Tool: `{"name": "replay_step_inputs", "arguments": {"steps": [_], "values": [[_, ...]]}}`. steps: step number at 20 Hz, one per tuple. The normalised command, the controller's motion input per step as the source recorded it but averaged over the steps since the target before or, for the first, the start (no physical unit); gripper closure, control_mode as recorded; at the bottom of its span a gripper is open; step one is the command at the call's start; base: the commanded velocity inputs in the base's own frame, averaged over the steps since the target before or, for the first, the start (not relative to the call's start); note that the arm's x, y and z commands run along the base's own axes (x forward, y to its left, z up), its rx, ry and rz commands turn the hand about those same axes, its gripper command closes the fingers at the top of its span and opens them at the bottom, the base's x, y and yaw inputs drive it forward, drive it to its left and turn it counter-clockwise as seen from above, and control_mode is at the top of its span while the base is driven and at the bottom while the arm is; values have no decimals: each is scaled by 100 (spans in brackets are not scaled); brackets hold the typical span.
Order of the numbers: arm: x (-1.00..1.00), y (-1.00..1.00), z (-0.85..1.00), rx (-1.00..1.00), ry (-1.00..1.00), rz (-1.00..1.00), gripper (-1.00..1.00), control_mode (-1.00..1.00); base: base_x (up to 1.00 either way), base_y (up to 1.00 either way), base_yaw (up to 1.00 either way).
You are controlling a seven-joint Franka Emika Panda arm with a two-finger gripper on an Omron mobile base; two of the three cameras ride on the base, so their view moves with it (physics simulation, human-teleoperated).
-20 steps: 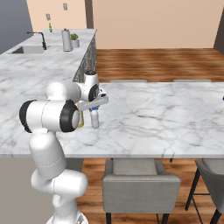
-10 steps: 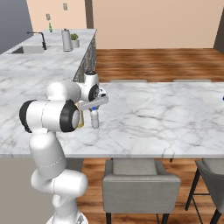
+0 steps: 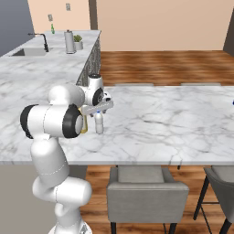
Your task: Place the drinks on the dining counter in a tight cluster.
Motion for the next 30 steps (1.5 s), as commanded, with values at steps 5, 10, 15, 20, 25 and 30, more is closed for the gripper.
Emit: {"name": "replay_step_inputs", "arguments": {"steps": [5, 10, 15, 20, 25, 30], "values": [[0, 0, 0, 0, 0, 0, -100, -100, 0, 0, 0], [-1, -1, 0, 0, 0, 0, -100, -100, 0, 0, 0], [-18, -7, 26, 0, -1, -11, -100, -100, 0, 0, 0], [-22, -10, 54, 0, -2, -16, -100, -100, 0, 0, 0], [-24, 0, 48, 0, 0, -12, -100, -100, 0, 0, 0], [-68, 3, 43, 0, 0, -5, -100, -100, 0, 0, 0]]}}
